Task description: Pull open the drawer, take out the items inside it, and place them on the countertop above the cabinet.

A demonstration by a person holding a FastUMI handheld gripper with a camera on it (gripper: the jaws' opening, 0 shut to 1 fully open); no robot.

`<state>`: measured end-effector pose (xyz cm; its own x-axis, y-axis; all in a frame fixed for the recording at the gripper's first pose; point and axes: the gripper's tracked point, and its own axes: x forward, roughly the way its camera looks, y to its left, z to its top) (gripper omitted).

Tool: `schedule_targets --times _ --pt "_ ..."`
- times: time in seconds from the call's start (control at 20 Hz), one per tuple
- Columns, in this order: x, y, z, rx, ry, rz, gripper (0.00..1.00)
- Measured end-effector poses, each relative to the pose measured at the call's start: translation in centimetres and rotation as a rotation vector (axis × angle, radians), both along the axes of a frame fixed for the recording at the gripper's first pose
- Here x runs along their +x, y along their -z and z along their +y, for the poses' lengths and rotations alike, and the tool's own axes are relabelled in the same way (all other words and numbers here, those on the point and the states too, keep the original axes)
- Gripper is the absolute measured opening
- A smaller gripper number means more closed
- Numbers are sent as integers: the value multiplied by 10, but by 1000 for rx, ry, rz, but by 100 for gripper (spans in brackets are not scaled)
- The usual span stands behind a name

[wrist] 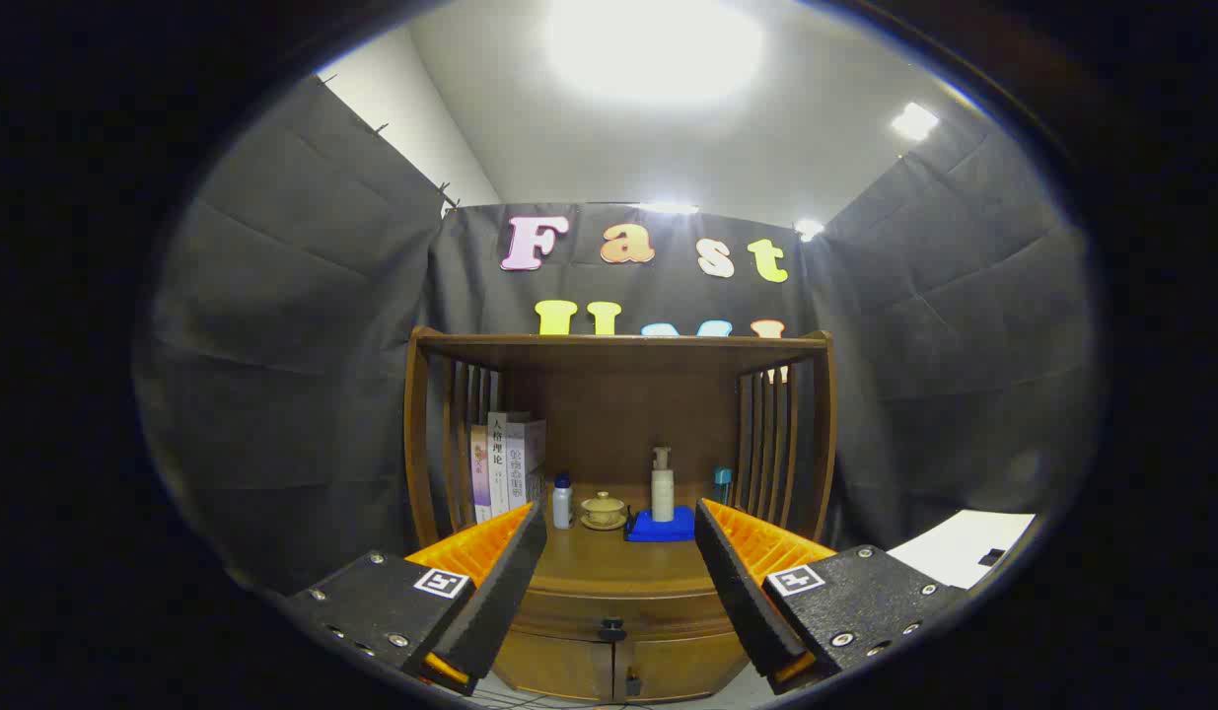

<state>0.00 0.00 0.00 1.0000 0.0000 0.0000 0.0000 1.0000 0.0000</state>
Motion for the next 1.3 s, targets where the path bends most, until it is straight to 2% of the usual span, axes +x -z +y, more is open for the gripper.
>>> schedule_targets --times 0.25,0.5,0.7,1.15,1.25,1.3 --pt "2 3 -3 21 2 14 94" --pt "1 1 1 -42 8 1 94" --pt "4 11 9 10 -12 20 94" --pt "28 65 12 2 -23 114 95" --pt "40 86 17 8 -90 130 94" --pt "45 97 15 6 -94 142 95"
